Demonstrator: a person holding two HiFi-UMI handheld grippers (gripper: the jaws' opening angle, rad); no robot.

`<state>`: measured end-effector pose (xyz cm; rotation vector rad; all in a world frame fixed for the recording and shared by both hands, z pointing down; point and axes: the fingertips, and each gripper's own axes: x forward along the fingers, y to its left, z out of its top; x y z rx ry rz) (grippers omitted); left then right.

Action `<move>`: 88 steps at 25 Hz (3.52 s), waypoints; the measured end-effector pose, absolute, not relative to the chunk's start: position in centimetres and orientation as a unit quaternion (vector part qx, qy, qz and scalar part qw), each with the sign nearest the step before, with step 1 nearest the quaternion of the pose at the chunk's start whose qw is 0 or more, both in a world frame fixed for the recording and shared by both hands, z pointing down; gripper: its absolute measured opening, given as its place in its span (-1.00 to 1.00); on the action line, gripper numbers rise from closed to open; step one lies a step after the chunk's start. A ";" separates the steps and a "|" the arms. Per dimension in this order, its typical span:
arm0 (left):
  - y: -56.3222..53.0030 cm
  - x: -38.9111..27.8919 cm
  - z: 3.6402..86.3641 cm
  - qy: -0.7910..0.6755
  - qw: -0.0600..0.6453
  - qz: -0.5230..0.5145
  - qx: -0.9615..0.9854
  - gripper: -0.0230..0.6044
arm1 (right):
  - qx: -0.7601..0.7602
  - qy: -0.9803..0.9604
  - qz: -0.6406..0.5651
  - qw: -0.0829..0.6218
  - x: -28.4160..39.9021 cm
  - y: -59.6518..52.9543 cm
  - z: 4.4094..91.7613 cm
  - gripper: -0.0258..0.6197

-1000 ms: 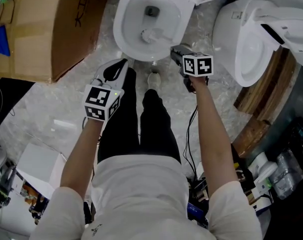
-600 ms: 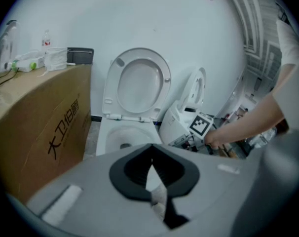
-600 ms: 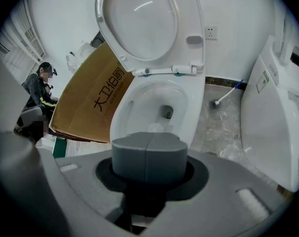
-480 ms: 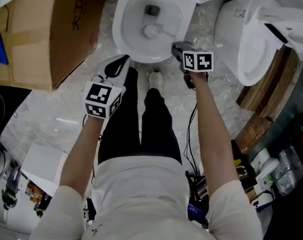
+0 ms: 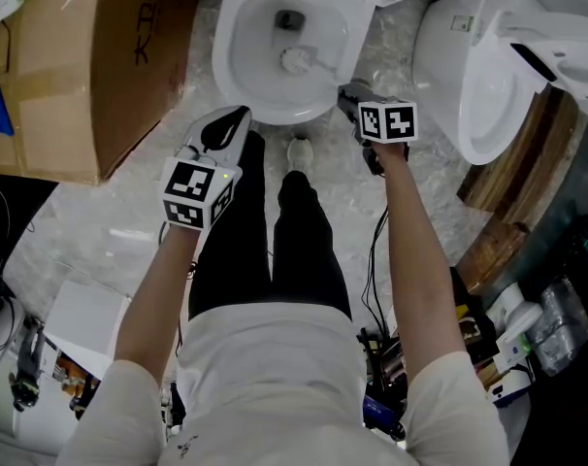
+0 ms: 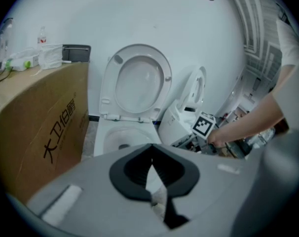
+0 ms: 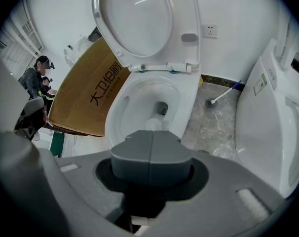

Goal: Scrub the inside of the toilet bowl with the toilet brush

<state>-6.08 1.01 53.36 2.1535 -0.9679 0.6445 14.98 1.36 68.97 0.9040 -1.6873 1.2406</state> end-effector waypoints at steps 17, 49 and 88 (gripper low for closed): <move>0.7 -5.7 53.6 -0.373 0.343 0.250 0.825 -0.96 | 0.377 -0.676 0.463 0.432 17.8 -2.2 68.3 -0.47; -1.0 -8.6 54.3 -0.397 0.355 0.243 0.811 -0.96 | 0.394 -0.712 0.389 0.431 13.9 -12.2 67.0 -0.47; -0.3 -8.3 54.0 -0.410 0.350 0.239 0.808 -0.96 | 0.287 -0.757 0.378 0.449 6.2 -7.5 67.8 -0.47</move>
